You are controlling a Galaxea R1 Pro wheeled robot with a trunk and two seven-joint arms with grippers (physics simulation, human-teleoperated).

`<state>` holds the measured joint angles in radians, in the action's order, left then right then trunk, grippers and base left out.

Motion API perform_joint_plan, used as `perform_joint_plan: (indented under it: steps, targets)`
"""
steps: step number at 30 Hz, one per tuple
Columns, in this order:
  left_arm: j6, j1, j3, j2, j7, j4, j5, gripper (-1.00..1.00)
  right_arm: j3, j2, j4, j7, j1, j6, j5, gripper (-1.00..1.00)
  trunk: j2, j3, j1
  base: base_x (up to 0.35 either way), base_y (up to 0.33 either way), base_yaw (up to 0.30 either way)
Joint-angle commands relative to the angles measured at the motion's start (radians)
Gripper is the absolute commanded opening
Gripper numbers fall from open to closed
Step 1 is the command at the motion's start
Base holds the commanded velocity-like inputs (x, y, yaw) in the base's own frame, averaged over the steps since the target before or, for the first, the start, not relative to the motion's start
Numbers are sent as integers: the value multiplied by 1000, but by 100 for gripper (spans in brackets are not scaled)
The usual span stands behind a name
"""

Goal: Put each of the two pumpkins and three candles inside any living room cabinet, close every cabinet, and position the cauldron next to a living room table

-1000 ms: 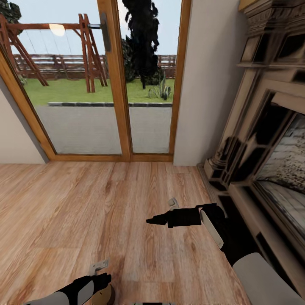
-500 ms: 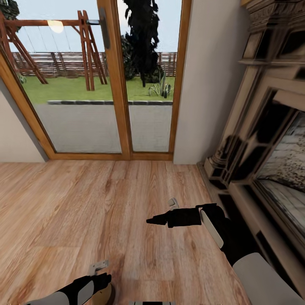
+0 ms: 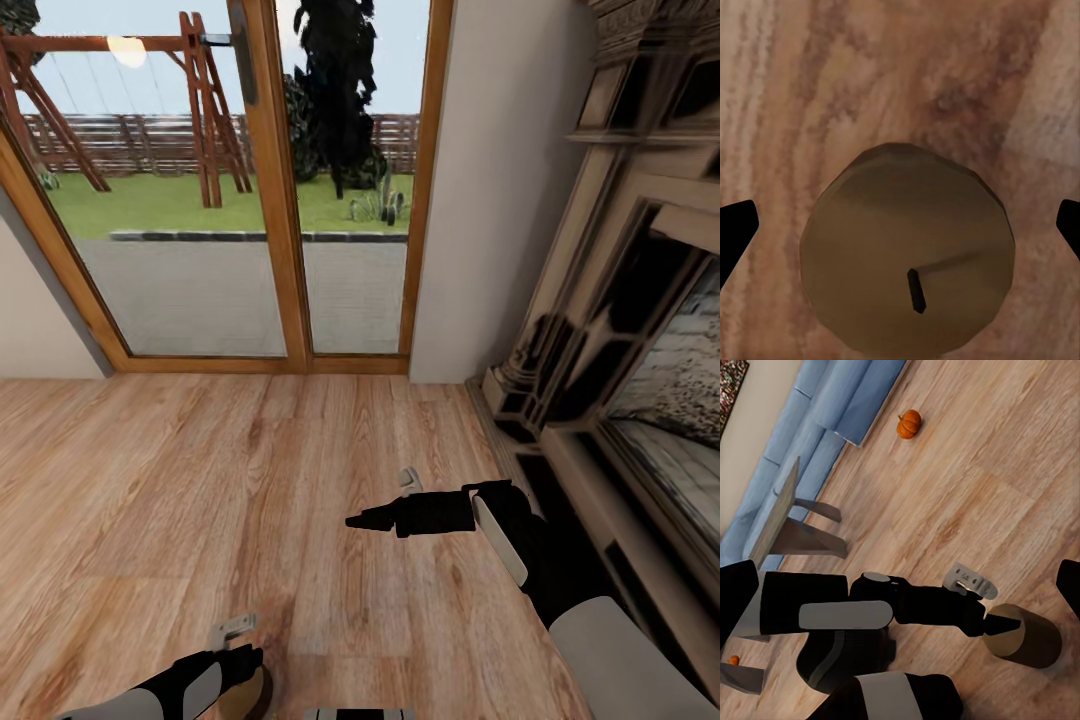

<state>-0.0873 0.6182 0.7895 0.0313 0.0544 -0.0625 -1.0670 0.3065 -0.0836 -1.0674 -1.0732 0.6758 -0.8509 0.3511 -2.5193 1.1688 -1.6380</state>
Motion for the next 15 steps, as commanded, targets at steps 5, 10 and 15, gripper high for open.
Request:
perform_joint_plan:
  steps: [5, 10, 15]
  targets:
    - [-5, 0, 8, 1, 6, -3, -8, 100, 2, -1, 0, 1, 1, -5, 5, 100, -1, 16, -2, 0, 0, 0]
    - [-5, 0, 8, 1, 6, -3, -8, 100, 2, -1, 0, 1, 1, -5, 5, 100, -2, 24, -2, 0, 0, 0]
    - [-5, 0, 8, 1, 6, -3, -8, 100, 2, -1, 0, 1, 1, -5, 5, 100, -2, 24, -2, 0, 0, 0]
